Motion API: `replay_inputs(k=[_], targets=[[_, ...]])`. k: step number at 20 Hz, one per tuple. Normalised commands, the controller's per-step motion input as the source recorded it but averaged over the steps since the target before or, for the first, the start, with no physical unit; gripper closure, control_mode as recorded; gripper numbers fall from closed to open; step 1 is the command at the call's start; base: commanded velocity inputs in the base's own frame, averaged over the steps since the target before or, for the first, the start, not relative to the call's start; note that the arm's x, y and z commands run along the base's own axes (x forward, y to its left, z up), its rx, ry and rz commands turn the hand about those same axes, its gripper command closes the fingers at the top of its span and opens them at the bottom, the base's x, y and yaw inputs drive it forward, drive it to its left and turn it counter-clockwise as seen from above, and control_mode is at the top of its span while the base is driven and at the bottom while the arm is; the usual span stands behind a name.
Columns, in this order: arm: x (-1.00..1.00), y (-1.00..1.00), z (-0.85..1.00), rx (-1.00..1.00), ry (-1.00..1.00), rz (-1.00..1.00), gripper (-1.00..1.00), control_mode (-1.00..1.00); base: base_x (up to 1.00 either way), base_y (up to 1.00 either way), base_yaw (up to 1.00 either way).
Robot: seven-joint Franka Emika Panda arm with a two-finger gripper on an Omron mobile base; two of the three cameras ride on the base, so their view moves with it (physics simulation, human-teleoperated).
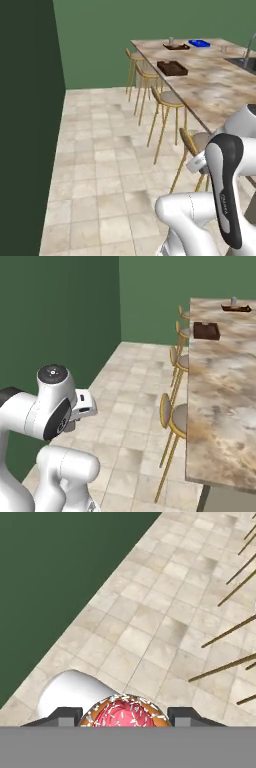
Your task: Take the cake and cupcake from the fridge and place them on the empty tray on the dining counter.
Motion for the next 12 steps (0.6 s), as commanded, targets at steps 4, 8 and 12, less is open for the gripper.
replay_inputs(k=[4,8,12], targets=[[0.00,0.00,0.00,0.00,0.00,0.00,1.00,1.00,1.00,1.00,-0.10],[0.00,0.00,0.00,0.00,0.00,0.00,1.00,1.00,1.00,0.51,-0.39],[0.00,0.00,0.00,0.00,0.00,0.00,1.00,1.00,1.00,0.22,-0.47]])
